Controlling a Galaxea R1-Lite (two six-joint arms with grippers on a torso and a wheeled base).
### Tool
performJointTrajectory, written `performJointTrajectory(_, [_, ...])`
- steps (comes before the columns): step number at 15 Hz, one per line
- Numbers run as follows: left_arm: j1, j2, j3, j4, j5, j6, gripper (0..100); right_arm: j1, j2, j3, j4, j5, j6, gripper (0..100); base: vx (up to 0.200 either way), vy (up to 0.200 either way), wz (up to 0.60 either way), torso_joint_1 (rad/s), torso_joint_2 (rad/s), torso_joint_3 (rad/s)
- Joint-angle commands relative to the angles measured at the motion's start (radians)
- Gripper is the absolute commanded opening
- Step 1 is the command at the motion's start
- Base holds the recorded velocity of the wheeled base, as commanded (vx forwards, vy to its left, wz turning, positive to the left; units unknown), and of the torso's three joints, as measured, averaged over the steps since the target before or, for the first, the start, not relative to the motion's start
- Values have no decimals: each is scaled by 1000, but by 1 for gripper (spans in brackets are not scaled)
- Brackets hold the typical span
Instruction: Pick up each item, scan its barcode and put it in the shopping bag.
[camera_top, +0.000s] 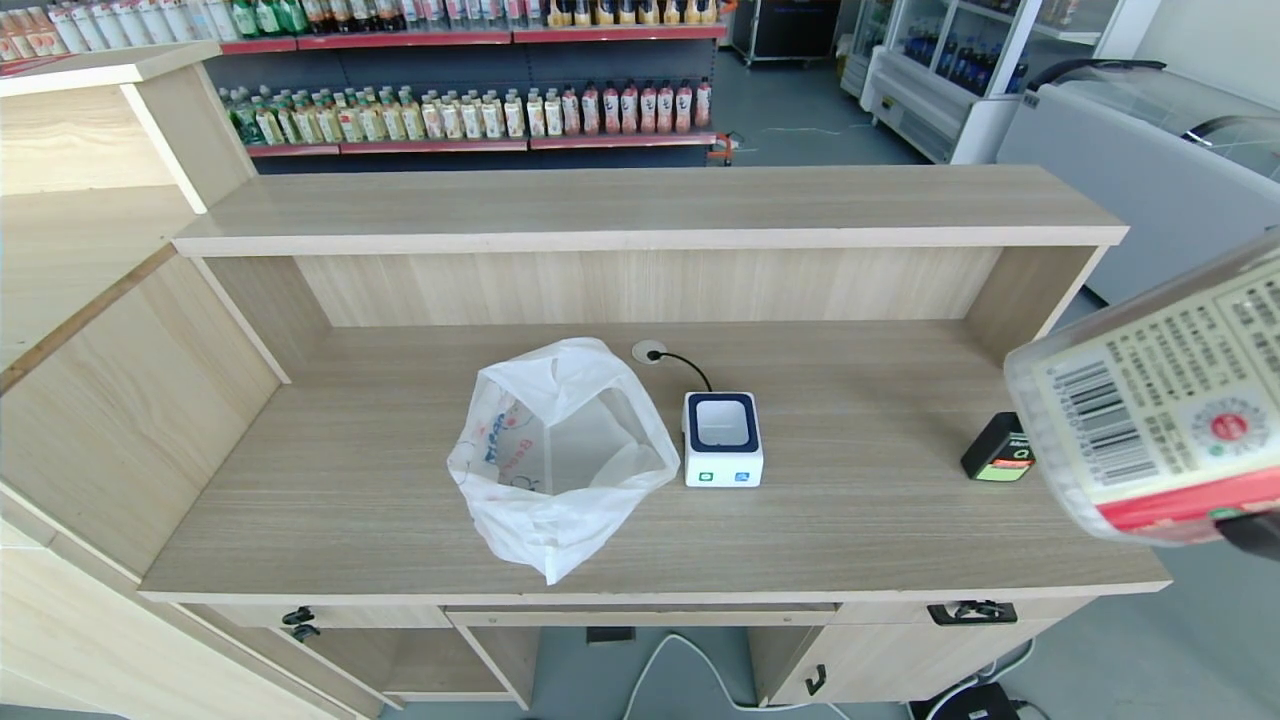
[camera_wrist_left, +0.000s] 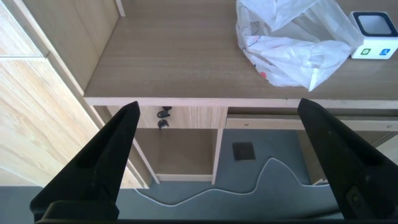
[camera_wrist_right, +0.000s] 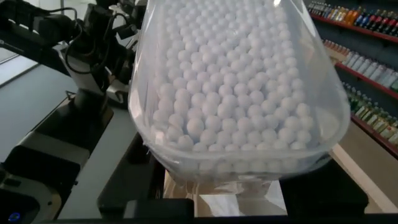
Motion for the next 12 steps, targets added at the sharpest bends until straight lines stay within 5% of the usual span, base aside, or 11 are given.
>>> performJointTrajectory(1, [1, 0, 0, 0, 0, -1, 100, 7, 11, -10, -1, 1, 0, 0, 0, 0, 0, 0, 0, 0])
performJointTrajectory(12, [1, 0, 0, 0, 0, -1, 100, 33, 43, -14, -73, 8, -16, 0, 0, 0, 0, 0, 0, 0])
